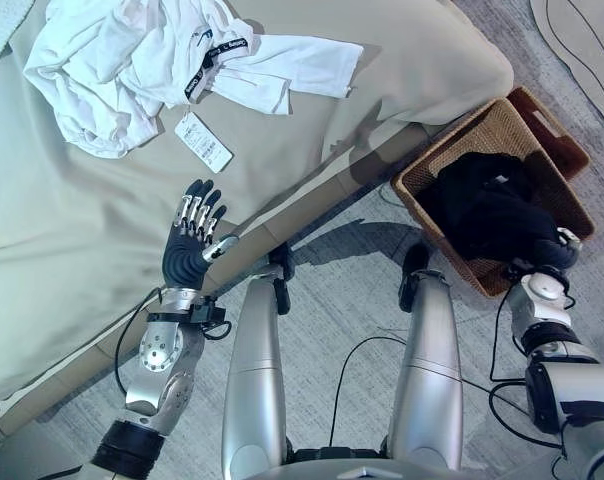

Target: Pick up clothes into the bucket

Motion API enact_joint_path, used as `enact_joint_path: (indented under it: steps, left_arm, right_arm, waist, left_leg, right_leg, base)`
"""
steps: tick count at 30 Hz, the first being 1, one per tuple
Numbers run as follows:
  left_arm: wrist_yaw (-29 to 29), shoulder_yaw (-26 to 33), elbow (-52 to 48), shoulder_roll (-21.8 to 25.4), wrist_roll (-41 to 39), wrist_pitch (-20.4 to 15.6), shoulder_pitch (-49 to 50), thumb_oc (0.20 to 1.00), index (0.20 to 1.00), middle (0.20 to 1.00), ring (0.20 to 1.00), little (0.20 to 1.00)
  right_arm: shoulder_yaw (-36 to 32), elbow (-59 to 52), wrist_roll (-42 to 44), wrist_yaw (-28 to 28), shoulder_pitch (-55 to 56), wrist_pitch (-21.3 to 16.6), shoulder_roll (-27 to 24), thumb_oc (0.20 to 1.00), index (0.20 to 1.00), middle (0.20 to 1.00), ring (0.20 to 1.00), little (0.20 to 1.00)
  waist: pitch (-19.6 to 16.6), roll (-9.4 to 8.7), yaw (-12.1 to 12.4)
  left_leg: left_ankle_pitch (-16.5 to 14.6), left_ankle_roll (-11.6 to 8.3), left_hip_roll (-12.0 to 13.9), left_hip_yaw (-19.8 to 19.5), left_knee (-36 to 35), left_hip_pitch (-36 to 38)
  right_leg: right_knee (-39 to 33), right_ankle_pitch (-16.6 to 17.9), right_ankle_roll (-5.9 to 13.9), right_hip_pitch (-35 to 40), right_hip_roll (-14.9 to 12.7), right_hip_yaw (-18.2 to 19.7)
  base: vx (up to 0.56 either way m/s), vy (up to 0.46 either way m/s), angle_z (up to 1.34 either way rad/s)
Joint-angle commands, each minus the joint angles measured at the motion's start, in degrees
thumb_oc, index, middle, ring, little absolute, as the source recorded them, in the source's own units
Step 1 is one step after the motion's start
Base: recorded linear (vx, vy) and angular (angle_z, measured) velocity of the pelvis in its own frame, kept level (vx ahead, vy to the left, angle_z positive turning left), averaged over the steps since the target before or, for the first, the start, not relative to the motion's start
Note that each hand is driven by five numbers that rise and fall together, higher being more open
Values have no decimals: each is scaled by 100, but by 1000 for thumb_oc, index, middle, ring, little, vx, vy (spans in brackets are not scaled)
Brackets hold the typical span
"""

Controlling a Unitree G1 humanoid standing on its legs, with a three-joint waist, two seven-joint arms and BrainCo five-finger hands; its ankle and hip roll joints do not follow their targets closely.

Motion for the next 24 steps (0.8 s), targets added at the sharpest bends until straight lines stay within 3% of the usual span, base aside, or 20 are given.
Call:
enact_joint_path:
  steps: [1, 8, 9, 10, 19, 20, 24]
  left_arm:
    - [2, -22, -166, 3, 8, -368, 243, 1000, 1000, 1000, 1000, 1000]
    - [-36, -182, -93, -31, -14, -348, 74, 1000, 1000, 1000, 1000, 1000]
    - [-36, -180, -90, -35, -13, -350, 71, 1000, 1000, 1000, 1000, 1000]
    - [-59, -204, -67, -41, 10, -331, 33, 1000, 1000, 1000, 1000, 1000]
    - [-38, -142, 93, -64, 28, -289, -72, 1000, 1000, 1000, 1000, 1000]
    - [-44, -92, 153, -84, 33, -287, -135, 1000, 1000, 1000, 1000, 1000]
    - [-27, -11, 299, -196, 6, -287, -239, 1000, 1000, 1000, 1000, 1000]
  right_arm:
    - [-2, 18, 186, -234, 284, -304, -498, 200, 200, 200, 200, 200]
    - [-73, 28, 416, -326, 22, -422, -757, 200, 200, 200, 200, 200]
    - [-65, 39, 421, -319, 10, -423, -762, 570, 570, 570, 570, 570]
    - [15, 101, 432, -176, 2, -327, -742, 1000, 1000, 1000, 1000, 1000]
    - [318, 775, 219, -32, -215, 58, -601, 1000, 1000, 1000, 1000, 1000]
    - [365, 808, 222, 63, -181, 115, -500, 1000, 1000, 1000, 1000, 1000]
    - [365, 819, 242, 121, -76, 134, -296, 1000, 1000, 1000, 1000, 1000]
  waist:
    - [-806, 154, -55]
    - [-855, 194, -45]
    - [-851, 196, -48]
    - [-859, 182, -56]
    - [-837, 155, -28]
    - [-825, 129, -41]
    - [-821, 54, -68]
  left_leg:
    - [-885, 352, -319, 289, 747, -223]
    - [-742, 327, -323, 252, 384, -108]
    - [-736, 326, -323, 253, 373, -101]
    - [-700, 318, -313, 262, 279, -49]
    - [-424, 275, -290, 296, -527, 594]
    - [-139, 306, -283, 353, -843, 768]
    - [40, 265, -286, 279, -1301, 1306]
  right_leg:
    - [-865, 954, -21, -306, 281, -56]
    - [-1149, 1025, 28, -212, 255, -76]
    - [-1159, 1031, 28, -205, 256, -78]
    - [-1245, 1065, 34, -161, 260, -100]
    - [-1925, 1309, 109, 435, 243, -236]
    - [-2201, 1567, 83, 594, 242, -324]
    - [-2619, 1705, 121, 1156, 271, -470]
  base:
    - [0, 0, 0]
    - [0, 0, 0]
    - [-7, -24, 4]
    - [-7, -17, 3]
    - [-11, -2, 0]
    - [-84, -10, -1]
    - [-13, -45, -2]
